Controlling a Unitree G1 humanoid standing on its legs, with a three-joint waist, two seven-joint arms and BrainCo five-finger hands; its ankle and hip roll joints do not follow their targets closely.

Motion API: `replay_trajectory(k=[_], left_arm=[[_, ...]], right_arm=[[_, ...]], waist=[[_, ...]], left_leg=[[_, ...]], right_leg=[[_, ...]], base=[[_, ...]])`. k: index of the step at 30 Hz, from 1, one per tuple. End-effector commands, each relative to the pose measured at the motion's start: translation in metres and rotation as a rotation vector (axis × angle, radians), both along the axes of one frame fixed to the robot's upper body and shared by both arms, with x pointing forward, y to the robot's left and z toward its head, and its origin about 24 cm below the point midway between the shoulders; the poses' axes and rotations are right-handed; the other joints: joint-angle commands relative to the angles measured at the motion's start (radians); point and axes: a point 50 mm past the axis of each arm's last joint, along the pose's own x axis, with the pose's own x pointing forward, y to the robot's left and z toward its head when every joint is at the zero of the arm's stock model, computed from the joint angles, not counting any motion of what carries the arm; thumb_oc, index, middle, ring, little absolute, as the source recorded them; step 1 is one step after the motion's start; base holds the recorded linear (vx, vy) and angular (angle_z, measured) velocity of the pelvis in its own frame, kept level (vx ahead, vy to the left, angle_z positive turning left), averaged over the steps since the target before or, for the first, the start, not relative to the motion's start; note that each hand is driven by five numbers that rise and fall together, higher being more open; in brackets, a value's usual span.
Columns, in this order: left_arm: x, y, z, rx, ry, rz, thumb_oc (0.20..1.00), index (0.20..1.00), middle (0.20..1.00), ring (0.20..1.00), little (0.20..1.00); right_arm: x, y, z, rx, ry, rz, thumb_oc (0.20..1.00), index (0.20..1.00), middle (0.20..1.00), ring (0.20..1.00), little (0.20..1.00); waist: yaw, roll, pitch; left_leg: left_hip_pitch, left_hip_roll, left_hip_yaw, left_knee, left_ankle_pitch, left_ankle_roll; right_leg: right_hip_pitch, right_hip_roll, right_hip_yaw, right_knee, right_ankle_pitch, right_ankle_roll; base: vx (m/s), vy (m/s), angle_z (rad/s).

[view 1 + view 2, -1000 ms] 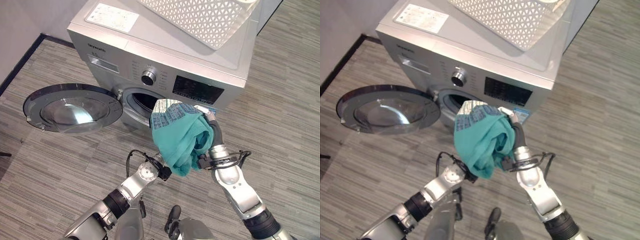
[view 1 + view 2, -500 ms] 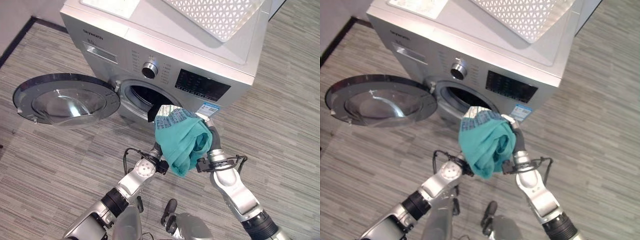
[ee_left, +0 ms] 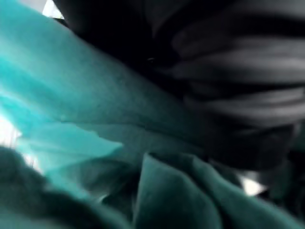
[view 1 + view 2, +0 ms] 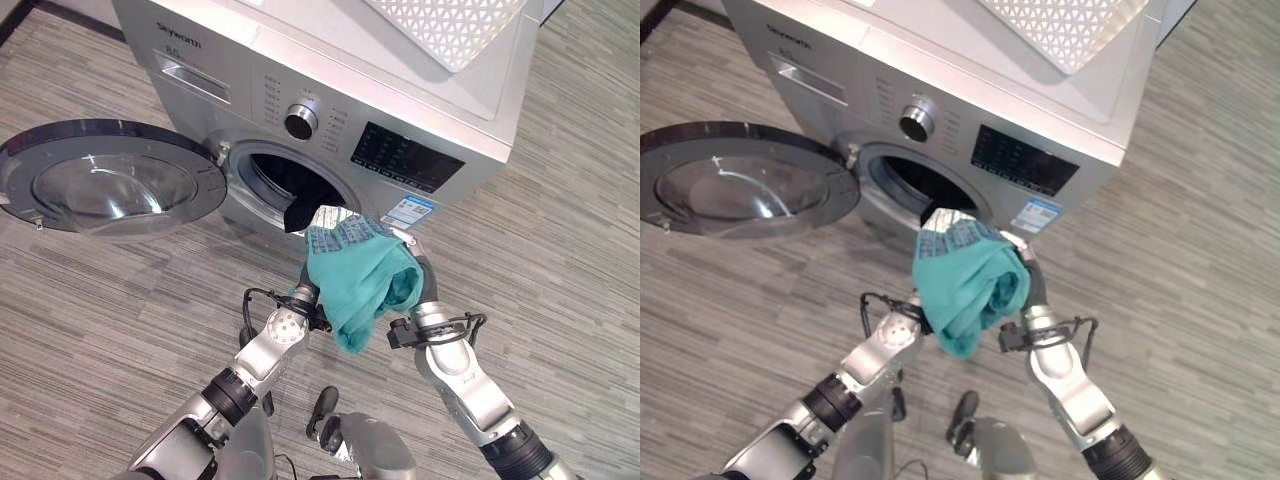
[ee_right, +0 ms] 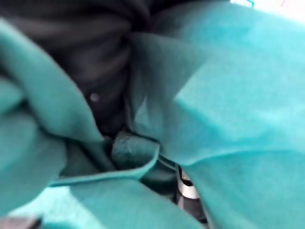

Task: Grab the laundry basket,head to the washer,open it,put in the laundry and shut it.

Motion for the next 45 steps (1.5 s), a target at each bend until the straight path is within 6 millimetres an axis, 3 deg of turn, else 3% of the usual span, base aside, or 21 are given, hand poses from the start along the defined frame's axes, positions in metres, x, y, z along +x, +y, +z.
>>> replay_trajectory(k=[1,2,8,13,14,15,16,22,27,28,29,41,43,45], left_arm=[[0.006,-0.021,0.043,-0.201,-0.132,-0.019,1.000,1.000,1.000,1.000,1.000],[0.004,-0.023,0.043,-0.238,-0.125,-0.020,0.200,0.200,0.200,0.200,0.200],[0.008,-0.023,0.046,-0.231,-0.147,0.012,0.200,0.200,0.200,0.200,0.200],[0.012,-0.015,0.055,-0.213,-0.204,0.059,0.200,0.200,0.200,0.200,0.200],[0.012,-0.012,0.057,-0.215,-0.218,0.070,0.200,0.200,0.200,0.200,0.200],[0.013,-0.010,0.058,-0.212,-0.228,0.083,0.200,0.200,0.200,0.200,0.200],[0.014,-0.007,0.061,-0.212,-0.241,0.097,0.200,0.200,0.200,0.200,0.200],[0.016,0.008,0.074,-0.222,-0.318,0.154,0.200,0.200,0.200,0.200,0.200],[0.016,0.008,0.074,-0.222,-0.318,0.154,0.200,0.200,0.200,0.200,0.200],[0.016,0.012,0.075,-0.215,-0.336,0.163,0.200,0.200,0.200,0.200,0.200],[0.015,0.017,0.075,-0.197,-0.353,0.176,0.200,0.200,0.200,0.200,0.200],[0.016,0.051,0.059,-0.173,-0.327,0.328,0.200,0.200,0.200,0.200,0.200],[0.014,0.057,0.054,-0.173,-0.313,0.351,0.200,0.200,0.200,0.200,0.200],[0.013,0.059,0.051,-0.172,-0.302,0.358,0.200,0.200,0.200,0.200,0.200]], right_arm=[[-0.009,0.000,0.023,0.081,-0.120,0.044,0.200,0.200,0.200,0.200,0.200],[-0.008,-0.002,0.026,0.113,-0.133,0.029,0.200,0.200,0.200,0.200,0.200],[-0.006,-0.004,0.025,0.156,-0.123,0.031,0.200,0.200,0.200,0.200,0.200],[-0.011,0.001,0.009,0.209,-0.023,0.140,0.200,0.200,0.200,0.200,0.200],[-0.011,0.001,0.004,0.213,0.004,0.157,0.451,0.451,0.451,0.451,0.451],[-0.012,0.001,0.002,0.214,0.020,0.165,0.805,0.805,0.805,0.805,0.805],[-0.012,0.000,-0.002,0.209,0.033,0.172,1.000,1.000,1.000,1.000,1.000],[-0.015,-0.006,-0.016,0.183,0.091,0.194,1.000,1.000,1.000,1.000,1.000],[-0.015,-0.006,-0.016,0.183,0.091,0.194,1.000,1.000,1.000,1.000,1.000],[-0.018,-0.011,-0.024,0.166,0.124,0.187,1.000,1.000,1.000,1.000,1.000],[-0.022,-0.021,-0.045,0.138,0.209,0.140,1.000,1.000,1.000,1.000,1.000],[-0.047,-0.055,-0.104,-0.058,0.405,-0.137,1.000,1.000,1.000,1.000,1.000],[-0.059,-0.065,-0.130,-0.087,0.521,-0.223,1.000,1.000,1.000,1.000,1.000],[-0.063,-0.069,-0.139,-0.101,0.564,-0.254,1.000,1.000,1.000,1.000,1.000]], waist=[[-0.014,-0.020,-0.005],[-0.017,-0.036,0.001],[-0.019,-0.055,0.001],[-0.006,-0.066,0.018],[-0.004,-0.066,0.024],[-0.003,-0.067,0.029],[-0.001,-0.067,0.033],[0.003,-0.064,0.046],[0.003,-0.064,0.045],[0.003,-0.063,0.049],[-0.001,-0.058,0.050],[-0.025,-0.038,0.080],[-0.032,-0.036,0.086],[-0.034,-0.035,0.087]], left_leg=[[-0.030,0.070,0.095,0.065,-0.100,-0.055],[-0.036,0.074,0.107,0.063,-0.101,-0.052],[-0.038,0.074,0.123,0.051,-0.100,-0.048],[-0.048,0.075,0.125,0.051,-0.094,-0.050],[-0.049,0.075,0.125,0.052,-0.092,-0.051],[-0.050,0.075,0.125,0.051,-0.089,-0.052],[-0.051,0.075,0.124,0.051,-0.088,-0.053],[-0.060,0.075,0.124,0.051,-0.086,-0.053],[-0.060,0.075,0.124,0.051,-0.086,-0.053],[-0.059,0.073,0.125,0.053,-0.090,-0.052],[-0.057,0.070,0.127,0.056,-0.097,-0.050],[-0.062,0.059,0.133,0.048,-0.097,-0.042],[-0.069,0.059,0.134,0.050,-0.096,-0.040],[-0.073,0.058,0.133,0.050,-0.096,-0.040]], right_leg=[[-0.002,-0.025,0.067,-0.029,-0.022,-0.069],[-0.014,-0.025,0.069,-0.035,-0.014,-0.066],[-0.027,-0.026,0.070,-0.036,-0.004,-0.061],[-0.042,-0.026,0.056,-0.019,-0.005,-0.065],[-0.044,-0.026,0.053,-0.017,-0.005,-0.065],[-0.045,-0.025,0.051,-0.014,-0.006,-0.066],[-0.047,-0.026,0.048,-0.011,-0.007,-0.066],[-0.059,-0.031,0.033,0.006,-0.011,-0.066],[-0.060,-0.031,0.033,0.006,-0.011,-0.066],[-0.060,-0.035,0.028,0.012,-0.011,-0.066],[-0.061,-0.040,0.025,0.017,-0.013,-0.065],[-0.081,-0.044,0.037,0.016,-0.003,-0.060],[-0.086,-0.045,0.037,0.016,-0.001,-0.059],[-0.090,-0.045,0.037,0.016,0.000,-0.058]], base=[[-0.04,0.012,0.01],[-0.05,0.020,0.01],[-0.02,0.013,-0.11],[0.00,-0.010,-0.02],[0.00,0.000,0.00],[0.00,0.000,0.00],[0.00,0.000,0.00],[0.00,0.000,0.00],[0.00,0.003,0.02],[0.00,0.049,0.01],[0.00,0.062,0.00],[-0.01,0.024,0.02],[0.00,0.000,0.00],[0.00,0.000,0.00]])
